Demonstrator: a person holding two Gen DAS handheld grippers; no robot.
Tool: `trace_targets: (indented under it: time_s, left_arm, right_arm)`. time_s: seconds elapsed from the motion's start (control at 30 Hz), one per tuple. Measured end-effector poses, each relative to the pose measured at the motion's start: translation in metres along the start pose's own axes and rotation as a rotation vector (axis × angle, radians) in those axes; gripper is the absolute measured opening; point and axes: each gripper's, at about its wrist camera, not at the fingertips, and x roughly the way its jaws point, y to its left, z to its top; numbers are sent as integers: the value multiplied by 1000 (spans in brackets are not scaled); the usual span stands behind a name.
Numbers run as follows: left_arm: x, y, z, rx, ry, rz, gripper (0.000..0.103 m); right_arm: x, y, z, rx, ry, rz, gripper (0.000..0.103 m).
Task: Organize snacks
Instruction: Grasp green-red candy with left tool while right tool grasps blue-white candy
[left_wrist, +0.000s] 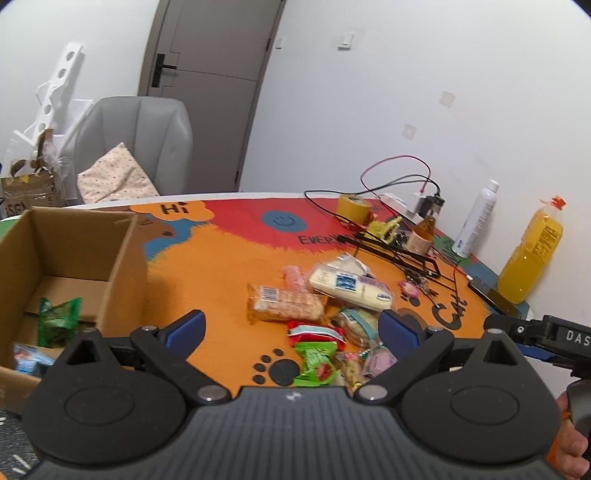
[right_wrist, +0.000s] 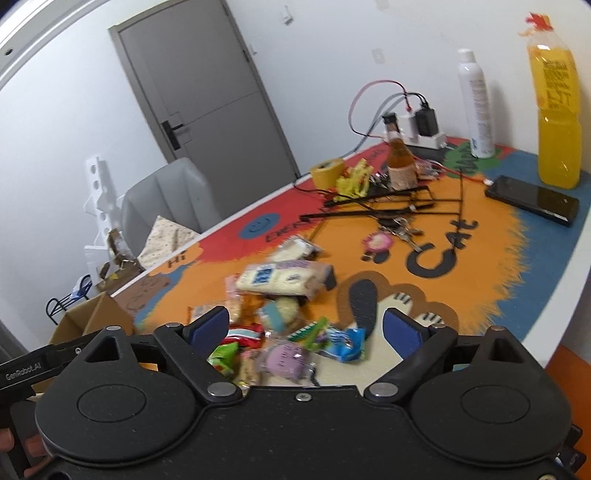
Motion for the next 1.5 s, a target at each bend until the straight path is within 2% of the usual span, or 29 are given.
trace_targets:
  time_s: [0.37, 0.77, 0.9, 1.0, 1.17, 1.27, 1.3, 1.33, 1.43, 1.5]
  left_arm:
    - [39, -10, -12, -1, 43, -21, 95]
    - [86, -16, -32, 7, 146, -39, 70]
    - [101, -18, -37, 14, 175, -40, 67]
    - [110, -19, -40, 14, 191, -37, 59]
    - [119, -18, -43, 24, 196, -29, 34]
    - [119, -19, -44, 37, 195, -36, 30]
    - [118, -18, -44, 39, 195, -39, 30]
    - [118, -18, -43, 37, 195, -40, 29]
    - [115, -14, -42, 28, 196, -36, 28]
    - [112, -12, -42, 23, 193, -32, 28]
  right_arm:
    - [35, -20, -13, 65, 73, -6, 73]
    - [72, -32, -18, 111, 127, -18, 72]
    - [83, -33, -19, 113, 138, -24, 72]
    - [91, -31, -20, 109, 144, -33, 72]
    - [103, -21, -20, 83, 126, -52, 72]
    - [109, -13, -24, 55, 112, -73, 72]
    - [110, -10, -25, 34, 107, -88, 69]
    - [110, -7, -27, 18, 108, -94, 57]
    - [107, -6, -28, 5, 105, -87, 42]
    - [103, -6, -29, 9, 107, -72, 40]
